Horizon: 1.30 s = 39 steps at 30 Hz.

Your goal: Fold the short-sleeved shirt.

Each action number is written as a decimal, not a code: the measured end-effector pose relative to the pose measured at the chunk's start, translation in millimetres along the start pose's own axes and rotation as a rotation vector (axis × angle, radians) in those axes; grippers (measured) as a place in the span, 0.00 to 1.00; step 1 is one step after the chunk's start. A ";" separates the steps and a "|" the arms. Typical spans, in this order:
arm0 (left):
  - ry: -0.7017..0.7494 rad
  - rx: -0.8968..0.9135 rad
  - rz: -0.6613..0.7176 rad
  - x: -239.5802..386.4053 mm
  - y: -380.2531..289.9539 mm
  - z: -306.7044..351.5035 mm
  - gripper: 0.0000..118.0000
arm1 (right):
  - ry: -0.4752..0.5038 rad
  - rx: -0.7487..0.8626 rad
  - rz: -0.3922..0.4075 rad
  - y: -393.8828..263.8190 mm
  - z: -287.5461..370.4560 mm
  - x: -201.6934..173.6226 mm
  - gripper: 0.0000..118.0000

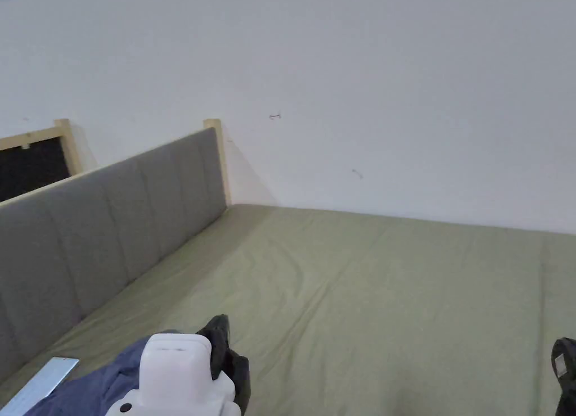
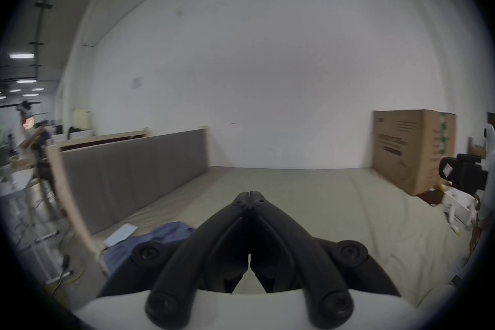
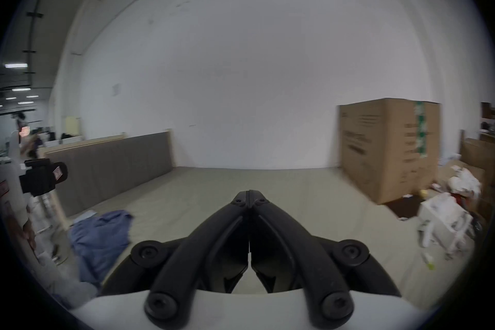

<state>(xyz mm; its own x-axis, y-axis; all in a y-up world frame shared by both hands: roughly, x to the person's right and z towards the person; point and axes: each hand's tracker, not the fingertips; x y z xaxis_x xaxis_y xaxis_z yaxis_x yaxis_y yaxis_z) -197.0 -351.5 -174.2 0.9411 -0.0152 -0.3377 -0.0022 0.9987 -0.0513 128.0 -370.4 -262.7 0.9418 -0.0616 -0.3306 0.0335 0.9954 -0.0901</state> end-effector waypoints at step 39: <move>-0.037 -0.962 -0.204 -175.6 -191.1 -267.8 0.01 | 0.085 -0.490 0.001 -58.5 -53.2 0.9 0.00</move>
<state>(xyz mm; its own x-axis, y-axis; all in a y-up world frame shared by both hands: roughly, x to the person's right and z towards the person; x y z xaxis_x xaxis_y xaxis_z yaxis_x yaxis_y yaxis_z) -452.3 -552.7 -356.7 0.9641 -0.1645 -0.2083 -0.0974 0.5106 -0.8543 109.1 -432.6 -307.7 0.9102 -0.0872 -0.4048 -0.1475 0.8451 -0.5138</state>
